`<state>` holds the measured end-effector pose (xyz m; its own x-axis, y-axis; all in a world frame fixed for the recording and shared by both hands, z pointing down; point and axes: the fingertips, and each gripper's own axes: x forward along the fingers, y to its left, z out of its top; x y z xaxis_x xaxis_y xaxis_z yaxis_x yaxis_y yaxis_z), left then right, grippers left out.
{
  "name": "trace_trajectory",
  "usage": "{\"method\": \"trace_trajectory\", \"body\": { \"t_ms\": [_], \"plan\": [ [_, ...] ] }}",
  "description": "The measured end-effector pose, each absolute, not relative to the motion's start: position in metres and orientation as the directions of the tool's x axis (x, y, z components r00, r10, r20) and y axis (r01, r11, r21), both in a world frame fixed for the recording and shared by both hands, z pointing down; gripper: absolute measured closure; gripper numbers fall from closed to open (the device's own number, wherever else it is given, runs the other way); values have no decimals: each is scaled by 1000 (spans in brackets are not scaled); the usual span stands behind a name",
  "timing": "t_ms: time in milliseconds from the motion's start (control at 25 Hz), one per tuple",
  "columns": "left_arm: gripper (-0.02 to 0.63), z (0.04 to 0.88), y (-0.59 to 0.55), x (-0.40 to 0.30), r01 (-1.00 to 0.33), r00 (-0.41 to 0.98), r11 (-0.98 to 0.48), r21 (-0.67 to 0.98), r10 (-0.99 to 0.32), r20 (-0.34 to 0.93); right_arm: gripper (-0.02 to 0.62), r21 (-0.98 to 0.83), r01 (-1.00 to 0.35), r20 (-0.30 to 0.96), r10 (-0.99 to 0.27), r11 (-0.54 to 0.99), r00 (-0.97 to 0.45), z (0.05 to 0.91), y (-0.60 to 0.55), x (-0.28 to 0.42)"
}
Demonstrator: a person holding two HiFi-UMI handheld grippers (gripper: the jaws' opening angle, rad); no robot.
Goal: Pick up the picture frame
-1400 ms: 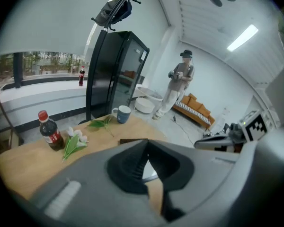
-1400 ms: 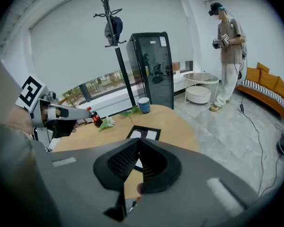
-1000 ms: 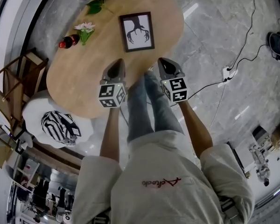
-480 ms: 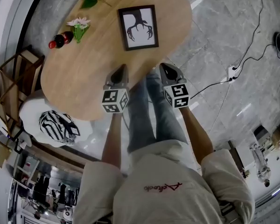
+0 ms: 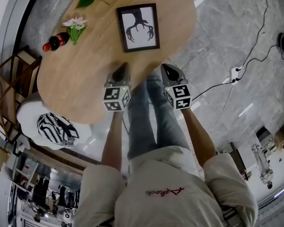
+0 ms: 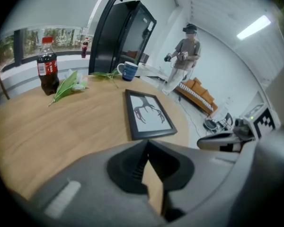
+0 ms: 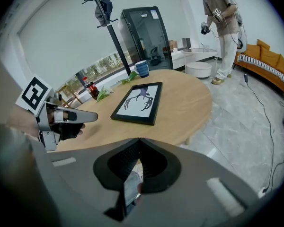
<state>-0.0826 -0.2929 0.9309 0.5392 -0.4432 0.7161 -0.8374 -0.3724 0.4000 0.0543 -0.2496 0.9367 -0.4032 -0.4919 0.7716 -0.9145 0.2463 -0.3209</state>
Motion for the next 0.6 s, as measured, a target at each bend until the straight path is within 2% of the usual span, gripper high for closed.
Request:
{"method": "trace_trajectory", "body": {
  "t_ms": [600],
  "plan": [
    [604, 940, -357, -77, -851, 520, -362, 382, -474, 711, 589, -302, -920, 747, -539, 248, -390, 946, -330, 51]
  ]
}}
